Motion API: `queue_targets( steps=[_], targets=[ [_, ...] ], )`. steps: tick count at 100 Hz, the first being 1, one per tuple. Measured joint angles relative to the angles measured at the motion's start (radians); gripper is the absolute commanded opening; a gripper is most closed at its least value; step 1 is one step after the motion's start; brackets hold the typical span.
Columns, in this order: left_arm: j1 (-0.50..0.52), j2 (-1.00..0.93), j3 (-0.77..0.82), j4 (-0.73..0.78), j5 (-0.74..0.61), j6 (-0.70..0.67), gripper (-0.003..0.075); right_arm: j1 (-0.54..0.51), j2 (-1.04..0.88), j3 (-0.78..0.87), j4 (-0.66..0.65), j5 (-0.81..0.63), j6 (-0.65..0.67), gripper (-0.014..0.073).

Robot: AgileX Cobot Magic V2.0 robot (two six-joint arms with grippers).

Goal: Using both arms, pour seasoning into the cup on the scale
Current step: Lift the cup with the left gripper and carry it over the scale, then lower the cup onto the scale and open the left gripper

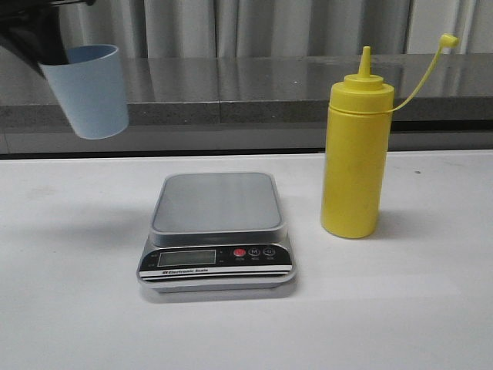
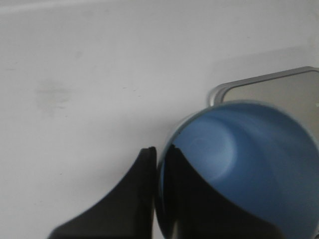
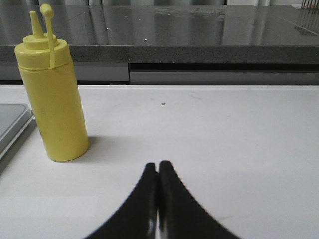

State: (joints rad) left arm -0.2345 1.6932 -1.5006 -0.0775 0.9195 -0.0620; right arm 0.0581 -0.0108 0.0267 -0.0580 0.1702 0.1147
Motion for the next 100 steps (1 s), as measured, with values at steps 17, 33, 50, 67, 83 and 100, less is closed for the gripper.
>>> queue_targets(
  steps=[17, 33, 50, 67, 83, 100],
  targets=[
    [-0.077, 0.038, -0.022, -0.006, 0.004, 0.0, -0.002, 0.0, 0.0, 0.0, 0.0, 0.0, 0.0, -0.0069],
    [-0.125, 0.091, -0.043, -0.006, 0.004, 0.0, -0.002, 0.0, 0.0, 0.0, 0.0, 0.0, 0.0, -0.0069],
    [-0.155, 0.141, -0.091, -0.022, 0.004, 0.0, -0.002, 0.0, 0.0, 0.0, 0.0, 0.0, 0.0, -0.0069],
    [-0.173, 0.191, -0.129, -0.038, 0.002, 0.0, -0.002, 0.0, 0.0, 0.0, 0.0, 0.0, 0.0, -0.0069],
    [-0.191, 0.226, -0.157, -0.049, 0.002, 0.0, -0.002, 0.0, 0.0, 0.0, 0.0, 0.0, 0.0, -0.0069],
    [-0.211, 0.254, -0.165, -0.052, 0.0, 0.0, -0.002, 0.0, 0.0, 0.0, 0.0, -0.001, 0.0, -0.0069]
  ],
)
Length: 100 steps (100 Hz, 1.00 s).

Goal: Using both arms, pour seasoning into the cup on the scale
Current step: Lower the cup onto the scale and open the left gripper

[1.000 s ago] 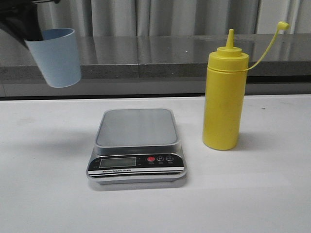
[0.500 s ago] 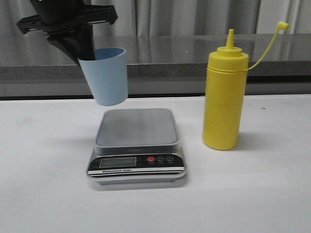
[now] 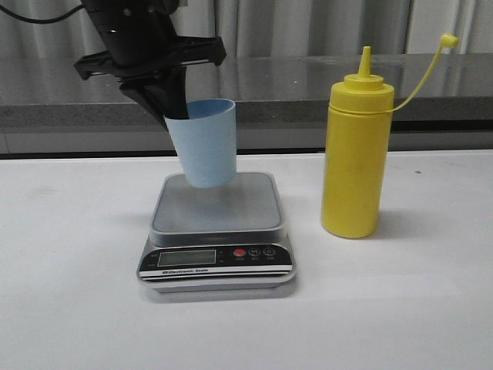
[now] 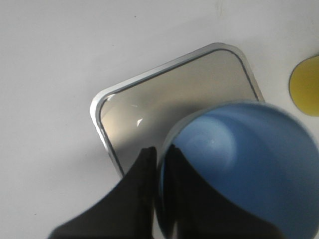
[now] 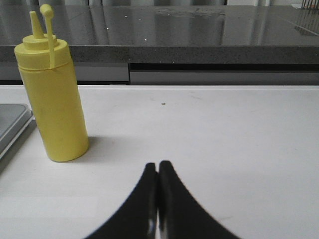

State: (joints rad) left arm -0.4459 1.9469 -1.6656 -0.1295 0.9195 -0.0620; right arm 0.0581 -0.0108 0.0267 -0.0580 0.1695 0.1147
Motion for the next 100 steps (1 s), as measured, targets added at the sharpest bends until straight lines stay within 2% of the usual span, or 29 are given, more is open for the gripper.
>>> queue_targets(
  steps=[88, 95, 100],
  targets=[
    [-0.002, 0.052, -0.008, -0.007, 0.008, 0.0, -0.0017, 0.0, 0.0, 0.0, 0.0, 0.0, 0.0, -0.0069],
    [-0.002, 0.052, -0.008, -0.007, 0.008, 0.0, 0.0004, 0.0, 0.0, 0.0, 0.0, 0.0, 0.0, -0.0069],
    [-0.002, 0.052, -0.01, -0.007, 0.008, 0.004, 0.0053, 0.0, 0.0, 0.0, 0.0, 0.0, 0.0, -0.0069]
  ],
)
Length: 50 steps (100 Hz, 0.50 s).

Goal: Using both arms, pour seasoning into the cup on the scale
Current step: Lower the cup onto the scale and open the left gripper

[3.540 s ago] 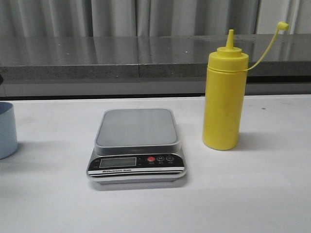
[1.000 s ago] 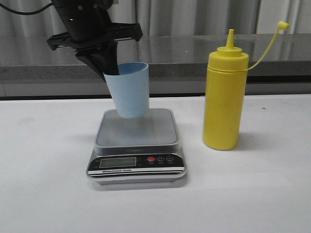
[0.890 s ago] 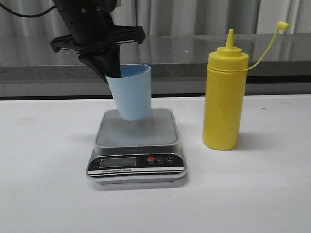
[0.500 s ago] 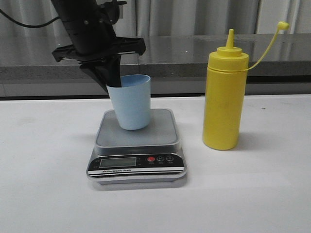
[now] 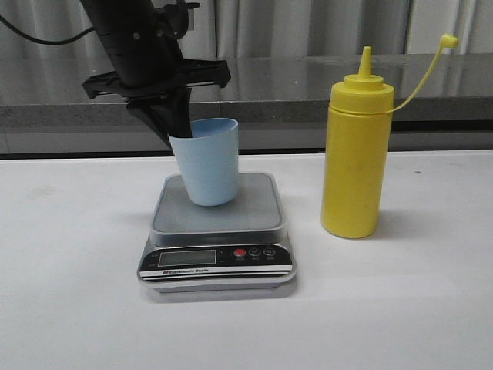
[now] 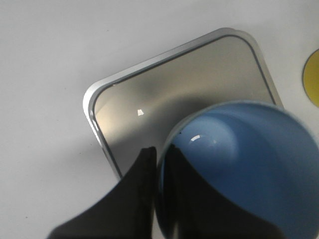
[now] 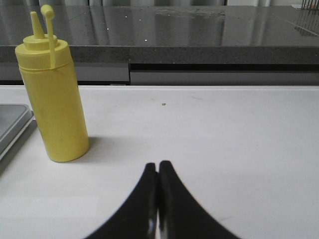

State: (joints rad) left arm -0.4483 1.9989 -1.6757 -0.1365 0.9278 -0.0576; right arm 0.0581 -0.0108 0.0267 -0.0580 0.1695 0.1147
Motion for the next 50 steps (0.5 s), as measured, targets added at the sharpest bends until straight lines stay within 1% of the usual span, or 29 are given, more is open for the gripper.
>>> queue_targets(
  steps=[2, 9, 14, 16, 21, 28, 31, 35, 38, 50],
  targets=[
    [0.0, 0.0, 0.0, 0.0, 0.0, 0.005, 0.0069, 0.0, 0.0, 0.0, 0.0, 0.0, 0.0, -0.0069],
    [0.0, 0.004, -0.005, 0.0, 0.007, 0.018, 0.0165, 0.0, 0.0, 0.0, 0.0, 0.0, 0.0, -0.0069],
    [0.0, 0.009, -0.009, 0.0, 0.016, 0.026, 0.0259, 0.0, 0.0, 0.0, 0.0, 0.0, 0.0, -0.0069],
    [0.0, 0.011, -0.012, 0.0, 0.021, 0.026, 0.0284, 0.0, 0.0, 0.0, 0.0, 0.0, 0.0, -0.0069],
    [0.0, 0.016, -0.022, 0.0, 0.029, 0.031, 0.0385, 0.0, 0.0, 0.0, 0.0, 0.0, 0.0, -0.0069],
    [0.0, 0.018, -0.038, 0.0, 0.043, 0.032, 0.0498, 0.0, 0.0, 0.0, 0.0, 0.0, 0.0, -0.0069],
    [0.0, 0.018, -0.045, 0.0, 0.048, 0.032, 0.0531, 0.0, 0.0, 0.0, 0.0, 0.0, 0.0, -0.0069],
    [0.0, 0.018, -0.057, 0.0, 0.055, 0.032, 0.0564, 0.0, 0.0, 0.0, 0.0, -0.002, 0.0, -0.0069],
    [0.0, 0.018, -0.065, 0.0, 0.06, 0.032, 0.0575, 0.0, 0.0, 0.0, 0.0, -0.002, 0.0, -0.0069],
    [0.0, 0.018, -0.086, 0.0, 0.072, 0.032, 0.0578, 0.0, 0.0, 0.0, 0.0, -0.002, 0.0, -0.0069]
  ],
)
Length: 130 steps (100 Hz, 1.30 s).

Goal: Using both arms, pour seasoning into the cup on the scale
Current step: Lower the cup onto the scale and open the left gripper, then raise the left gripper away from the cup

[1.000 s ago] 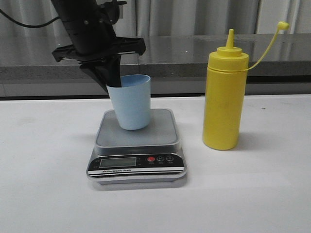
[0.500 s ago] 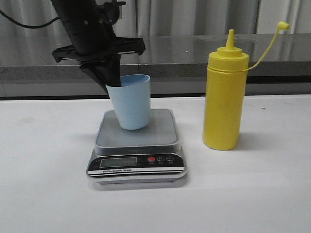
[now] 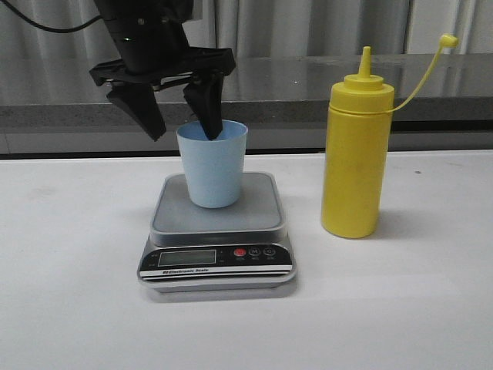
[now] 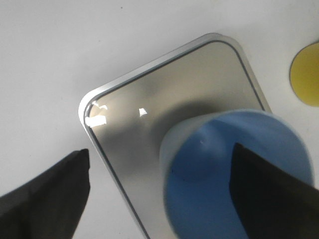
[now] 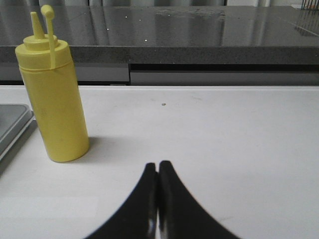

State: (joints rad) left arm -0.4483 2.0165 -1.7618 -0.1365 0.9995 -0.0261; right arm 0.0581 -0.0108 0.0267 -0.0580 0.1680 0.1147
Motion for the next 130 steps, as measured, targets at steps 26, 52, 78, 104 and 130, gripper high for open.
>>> queue_targets(
  steps=[26, 52, 78, 104, 130],
  targets=[
    [0.0, -0.023, -0.004, -0.001, 0.02, 0.002, 0.0577, 0.0, 0.0, 0.0, 0.0, 0.0, 0.0, -0.0069],
    [0.053, -0.127, -0.002, 0.031, 0.026, 0.002, 0.0577, 0.0, 0.0, 0.0, 0.0, 0.0, 0.0, -0.0069],
    [0.15, -0.271, 0.002, 0.084, 0.024, 0.006, 0.0577, 0.0, 0.0, 0.0, 0.0, -0.001, 0.0, -0.0069],
    [0.224, -0.481, 0.214, 0.113, -0.121, 0.007, 0.0577, 0.0, 0.0, 0.0, 0.0, -0.001, 0.0, -0.0069],
    [0.298, -0.783, 0.616, 0.113, -0.397, 0.008, 0.0577, 0.0, 0.0, 0.0, 0.0, -0.001, 0.0, -0.0069]
  ],
)
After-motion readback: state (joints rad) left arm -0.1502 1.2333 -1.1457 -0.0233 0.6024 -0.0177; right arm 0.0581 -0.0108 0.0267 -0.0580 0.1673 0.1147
